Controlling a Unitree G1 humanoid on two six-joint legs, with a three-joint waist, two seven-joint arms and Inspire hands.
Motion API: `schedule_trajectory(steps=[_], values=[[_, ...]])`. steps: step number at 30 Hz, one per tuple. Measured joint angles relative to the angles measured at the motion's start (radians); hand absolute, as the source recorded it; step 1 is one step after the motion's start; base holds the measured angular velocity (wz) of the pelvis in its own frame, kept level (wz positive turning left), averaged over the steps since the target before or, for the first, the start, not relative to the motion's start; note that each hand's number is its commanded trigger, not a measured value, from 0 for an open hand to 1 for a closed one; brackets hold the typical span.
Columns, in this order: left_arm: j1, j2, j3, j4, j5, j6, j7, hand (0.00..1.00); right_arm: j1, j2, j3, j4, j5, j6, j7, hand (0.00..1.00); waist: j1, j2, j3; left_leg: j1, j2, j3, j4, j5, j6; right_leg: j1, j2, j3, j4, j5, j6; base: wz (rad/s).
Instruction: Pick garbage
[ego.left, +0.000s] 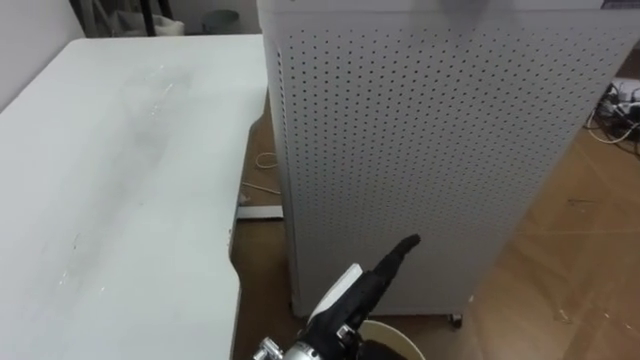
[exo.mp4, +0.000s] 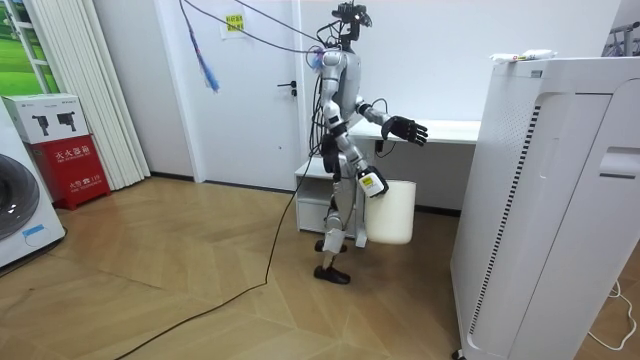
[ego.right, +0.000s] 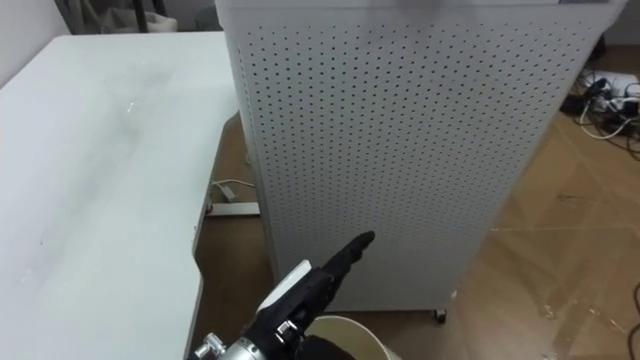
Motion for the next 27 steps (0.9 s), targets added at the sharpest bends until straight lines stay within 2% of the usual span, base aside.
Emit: schedule_trajectory(steps=[1,3,7,12,15,17,18,19,20,21,22,23,24,25,27], values=[[0.000,0.000,0.007,0.000,0.003,-0.001,0.000,0.00,0.000,0.000,0.000,0.001,0.000,0.000,0.001,1.00,0.001,-0.004,0.0020,0.006,0.001,0.009,0.000,0.000,0.000,-0.003,0.000,0.000,0.006,0.000,0.000,-0.42],[0.000,-0.002,0.038,0.000,0.024,-0.005,0.000,0.00,0.010,0.001,0.001,0.004,0.001,0.000,0.005,1.00,0.014,-0.017,0.0063,0.036,0.007,0.055,-0.008,0.000,0.000,-0.005,0.002,0.000,0.027,0.003,-0.005,-0.54],[0.000,-0.003,0.093,-0.006,0.045,-0.012,0.007,0.00,0.015,-0.001,0.001,0.003,0.002,0.000,0.007,1.00,0.014,-0.024,0.0030,0.030,0.016,0.082,-0.004,-0.010,-0.001,-0.039,0.004,-0.013,0.054,0.009,-0.017,-0.35],[0.002,0.001,0.100,-0.008,0.098,-0.012,0.019,0.00,0.019,-0.005,0.002,0.003,-0.005,0.000,0.021,1.00,0.027,-0.021,0.0013,0.015,0.058,0.115,0.075,-0.052,-0.019,-0.060,0.016,-0.061,0.108,-0.002,-0.048,-0.23],[0.003,0.009,0.100,-0.008,0.098,-0.012,0.019,0.00,0.019,-0.005,0.003,0.003,-0.006,0.000,0.039,1.00,0.026,-0.020,0.0016,0.013,0.079,0.123,0.115,-0.070,-0.034,-0.065,0.026,-0.068,0.138,-0.019,-0.068,-0.16],[0.021,0.015,0.106,0.024,0.098,-0.030,0.019,0.00,0.019,-0.005,0.002,0.002,-0.021,0.000,0.051,1.00,0.028,-0.014,0.0025,0.013,0.111,0.142,0.175,-0.094,-0.058,-0.077,0.041,-0.084,0.168,-0.049,-0.092,-0.33],[0.036,0.024,0.108,0.054,0.100,-0.030,0.019,0.00,0.022,-0.004,0.002,0.001,-0.033,0.000,0.061,1.00,0.024,-0.014,0.0022,0.004,0.124,0.148,0.229,-0.100,-0.068,-0.078,0.052,-0.079,0.190,-0.078,-0.107,-0.31],[0.042,0.029,0.107,0.071,0.101,-0.028,0.019,0.00,0.025,-0.004,0.002,-0.001,-0.041,0.000,0.064,1.00,0.024,-0.017,0.0024,-0.014,0.137,0.151,0.284,-0.099,-0.068,-0.083,0.060,-0.066,0.205,-0.091,-0.104,-0.43],[0.059,0.035,0.109,0.098,0.102,-0.027,0.019,0.00,0.026,-0.008,0.002,-0.003,-0.048,0.001,0.072,1.00,0.033,-0.015,0.0024,-0.061,0.169,0.148,0.413,-0.082,-0.066,-0.094,0.082,-0.036,0.231,-0.106,-0.115,-0.53],[0.069,0.036,0.110,0.117,0.106,-0.028,0.019,0.00,0.027,-0.009,0.003,-0.004,-0.061,0.001,0.074,1.00,0.041,-0.014,0.0023,-0.083,0.182,0.140,0.474,-0.063,-0.064,-0.095,0.093,-0.016,0.241,-0.110,-0.122,-0.92],[0.079,0.035,0.110,0.176,0.110,-0.029,0.019,0.00,0.030,-0.009,0.003,-0.004,-0.078,0.002,0.079,1.00,0.057,-0.012,0.0016,-0.122,0.193,0.102,0.580,-0.006,-0.055,-0.089,0.111,0.028,0.255,-0.115,-0.137,-1.00],[0.085,0.035,0.111,0.230,0.107,-0.027,0.019,0.00,0.035,-0.014,0.004,-0.007,-0.079,0.002,0.080,1.00,0.061,-0.015,0.0024,-0.172,0.183,0.054,0.639,0.029,-0.054,-0.078,0.130,0.068,0.263,-0.119,-0.152,-0.88],[0.087,0.034,0.109,0.250,0.106,-0.026,0.019,0.00,0.039,-0.019,0.004,-0.007,-0.079,0.002,0.078,1.00,0.056,-0.012,0.0001,-0.195,0.170,0.039,0.644,0.025,-0.050,-0.076,0.138,0.087,0.263,-0.119,-0.159,-0.58],[0.086,0.031,0.108,0.276,0.106,-0.026,0.019,0.00,0.044,-0.027,0.003,-0.007,-0.078,0.003,0.077,1.00,0.051,-0.010,-0.0009,-0.242,0.138,0.024,0.632,0.018,-0.039,-0.076,0.142,0.107,0.264,-0.118,-0.171,-0.58],[0.086,0.024,0.110,0.315,0.100,-0.029,0.019,0.00,0.046,-0.046,0.003,-0.004,-0.079,0.006,0.077,1.00,0.062,-0.017,0.0017,-0.320,0.075,0.023,0.516,0.021,-0.044,-0.071,0.145,0.162,0.260,-0.115,-0.174,-0.82]])
